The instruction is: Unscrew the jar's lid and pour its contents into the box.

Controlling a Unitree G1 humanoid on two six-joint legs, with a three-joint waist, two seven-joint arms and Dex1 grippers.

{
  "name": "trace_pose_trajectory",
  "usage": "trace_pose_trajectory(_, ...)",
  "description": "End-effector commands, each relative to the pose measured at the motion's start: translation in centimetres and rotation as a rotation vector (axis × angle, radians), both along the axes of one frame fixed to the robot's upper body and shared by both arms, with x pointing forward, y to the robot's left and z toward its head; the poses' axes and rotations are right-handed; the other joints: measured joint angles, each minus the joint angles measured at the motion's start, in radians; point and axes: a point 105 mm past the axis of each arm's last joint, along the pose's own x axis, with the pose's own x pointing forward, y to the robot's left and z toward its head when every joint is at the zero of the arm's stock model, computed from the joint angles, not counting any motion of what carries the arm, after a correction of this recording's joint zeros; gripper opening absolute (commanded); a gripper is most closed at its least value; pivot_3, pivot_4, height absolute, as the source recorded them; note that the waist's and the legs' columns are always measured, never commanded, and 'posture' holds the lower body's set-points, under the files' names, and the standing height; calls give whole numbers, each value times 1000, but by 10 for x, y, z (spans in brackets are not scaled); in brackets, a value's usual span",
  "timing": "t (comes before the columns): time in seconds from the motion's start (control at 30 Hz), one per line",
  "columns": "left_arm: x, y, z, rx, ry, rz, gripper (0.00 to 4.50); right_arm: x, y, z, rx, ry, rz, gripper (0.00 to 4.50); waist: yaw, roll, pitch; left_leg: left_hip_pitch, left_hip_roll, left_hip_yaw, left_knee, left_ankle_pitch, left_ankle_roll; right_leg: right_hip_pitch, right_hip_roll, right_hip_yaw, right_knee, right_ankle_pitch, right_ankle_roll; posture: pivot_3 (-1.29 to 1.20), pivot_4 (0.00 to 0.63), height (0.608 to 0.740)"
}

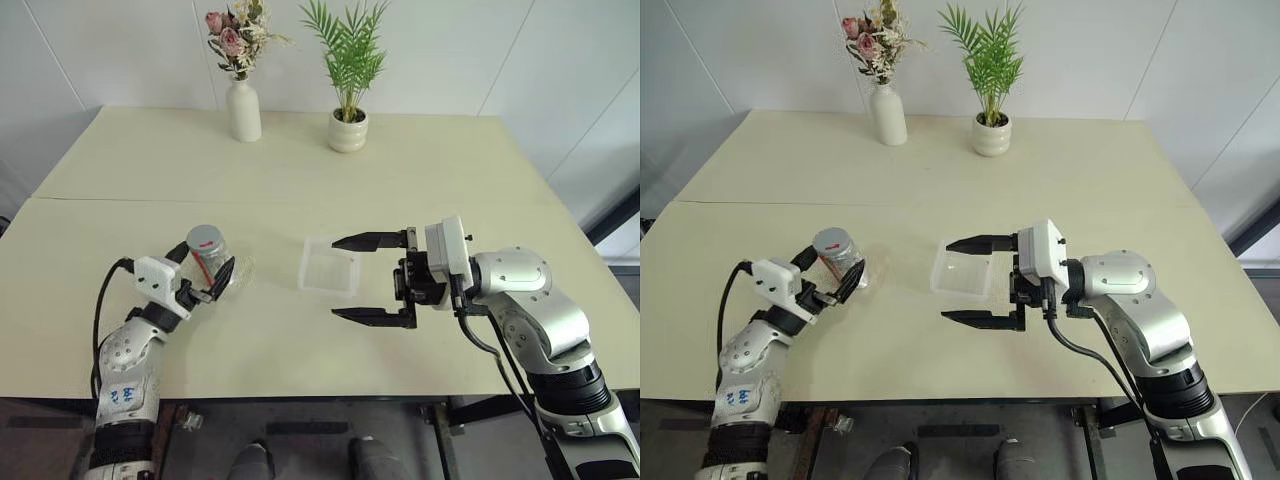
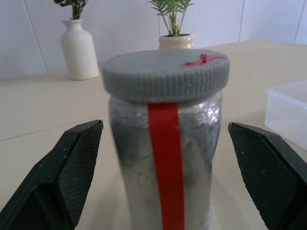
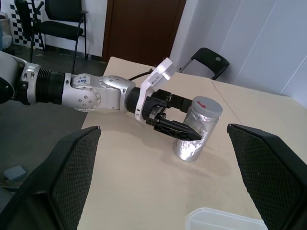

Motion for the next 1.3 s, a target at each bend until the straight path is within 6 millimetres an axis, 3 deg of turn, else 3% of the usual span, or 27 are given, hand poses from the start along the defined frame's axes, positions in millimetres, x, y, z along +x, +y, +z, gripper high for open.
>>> trace_pose_trajectory(0.03,1,-3,7,5,-36,-6,4469,-6,0,8,16,-46,-1,4500,-1,0,0,0,0,0,0,0,0,0,0,0,0,0,0,0,150,740)
trace_pose_trajectory(0.13,2,-4,7,-1,-36,-6,4469,-6,-1,8,18,-46,-11,4500,0,0,0,0,0,0,-1,0,0,0,0,0,0,0,0,0,150,740)
trace_pose_trajectory(0.17,2,-4,7,-3,-38,-4,4288,-6,-1,8,18,-45,-13,4500,0,0,0,0,0,0,-1,0,0,0,0,0,0,0,0,0,150,740)
trace_pose_trajectory(0.4,1,-2,8,6,-33,5,2269,-5,0,9,23,-43,-18,4500,1,0,0,0,0,0,0,0,0,0,0,0,0,0,0,0,150,740)
trace_pose_trajectory(0.43,1,-2,8,8,-32,3,2193,-5,0,9,24,-43,-18,4500,1,0,0,0,0,0,0,0,0,0,0,0,0,0,0,0,150,740)
trace_pose_trajectory(0.57,-2,-10,16,-12,-62,-59,2193,-3,2,12,50,-23,-26,4500,1,0,0,0,0,0,-1,0,0,0,0,0,0,0,0,0,150,740)
trace_pose_trajectory(0.8,-13,-67,39,19,-102,-377,2193,7,22,27,127,45,-79,4500,1,0,0,0,0,0,-1,0,0,0,0,0,0,0,0,0,150,740)
trace_pose_trajectory(1.03,-11,-104,50,42,-88,-501,2193,30,44,25,95,80,-205,4500,-1,0,0,0,0,0,-1,0,0,-1,0,0,0,0,0,0,150,740)
trace_pose_trajectory(1.3,-10,-122,54,36,-65,-557,2193,51,59,22,114,117,-340,4500,-2,0,0,-1,0,0,-2,0,0,-2,0,0,0,0,0,0,150,740)
